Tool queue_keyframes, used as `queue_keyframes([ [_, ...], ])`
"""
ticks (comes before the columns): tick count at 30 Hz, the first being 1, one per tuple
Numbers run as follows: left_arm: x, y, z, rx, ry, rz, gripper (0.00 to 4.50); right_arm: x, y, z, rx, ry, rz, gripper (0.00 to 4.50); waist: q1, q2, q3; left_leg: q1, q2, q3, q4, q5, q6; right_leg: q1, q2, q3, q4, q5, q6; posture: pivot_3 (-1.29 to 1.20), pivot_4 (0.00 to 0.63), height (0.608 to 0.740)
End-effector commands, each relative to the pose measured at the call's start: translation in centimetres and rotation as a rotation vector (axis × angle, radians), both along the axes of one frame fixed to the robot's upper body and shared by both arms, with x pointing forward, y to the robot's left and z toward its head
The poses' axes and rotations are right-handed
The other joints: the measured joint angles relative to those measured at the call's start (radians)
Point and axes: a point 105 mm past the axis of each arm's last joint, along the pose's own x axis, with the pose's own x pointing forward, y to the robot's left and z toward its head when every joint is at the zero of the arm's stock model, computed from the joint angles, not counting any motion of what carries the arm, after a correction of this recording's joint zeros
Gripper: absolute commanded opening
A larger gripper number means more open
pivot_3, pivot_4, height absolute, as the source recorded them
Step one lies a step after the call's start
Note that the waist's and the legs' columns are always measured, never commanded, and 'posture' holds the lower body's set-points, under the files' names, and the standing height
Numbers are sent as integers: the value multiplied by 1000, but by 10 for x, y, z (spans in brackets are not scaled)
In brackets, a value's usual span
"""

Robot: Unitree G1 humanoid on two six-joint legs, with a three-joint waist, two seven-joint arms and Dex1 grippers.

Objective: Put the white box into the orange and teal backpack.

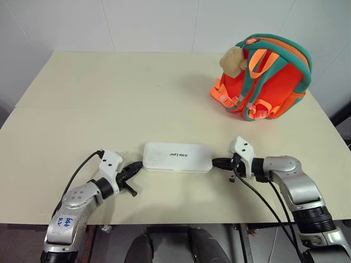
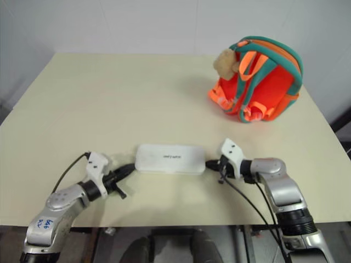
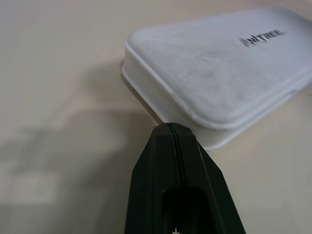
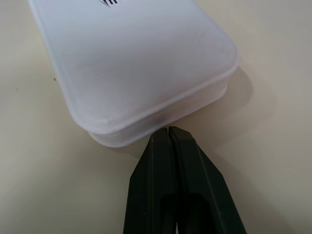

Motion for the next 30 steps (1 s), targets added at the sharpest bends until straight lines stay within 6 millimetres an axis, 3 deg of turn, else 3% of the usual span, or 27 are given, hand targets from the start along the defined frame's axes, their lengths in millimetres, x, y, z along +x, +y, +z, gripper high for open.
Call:
queue_keyframes([
  [1,-10,-10,-4,-13,37,-49,0,1,-10,7,12,-30,-13,61,2,0,0,0,0,0,0,0,0,0,0,0,0,0,0,0,150,740],
  [8,-22,-11,-5,-3,62,-45,0,-1,-14,4,14,-2,-7,61,-1,0,0,0,0,1,0,0,0,0,0,1,-1,0,0,0,150,740],
  [13,-7,9,7,17,12,26,0,-6,-18,5,25,30,-7,61,-1,0,0,0,0,0,0,0,0,0,0,1,-1,0,0,0,150,740],
  [15,-4,18,12,13,13,18,0,-6,-31,12,29,41,-36,61,0,0,0,0,0,0,0,0,0,0,0,1,-1,0,0,0,150,740],
  [16,-2,22,15,7,18,17,0,-5,-39,16,29,44,-54,228,1,0,0,0,0,1,0,0,0,0,0,1,-1,0,-1,0,150,740],
  [19,-1,40,25,-19,70,-14,585,-3,-68,30,23,72,-112,934,0,0,0,-1,0,2,0,0,1,0,0,1,-3,-1,-2,0,150,740],
  [23,-2,60,38,-21,112,-109,1813,13,-94,61,-20,-45,-160,2298,-10,-1,1,-1,1,3,-1,-1,1,-1,0,1,-5,-1,-2,0,150,740],
  [29,-1,64,63,-59,64,-280,3651,57,-107,102,43,-186,-276,4373,-20,1,2,-1,1,7,-2,-1,2,-2,0,4,-6,-1,-2,0,150,740],
  [30,-2,63,65,-66,64,-304,3969,61,-107,105,54,-190,-279,4500,-21,1,2,-1,1,7,-2,-1,2,-2,0,4,-6,-1,-2,0,150,740],
])
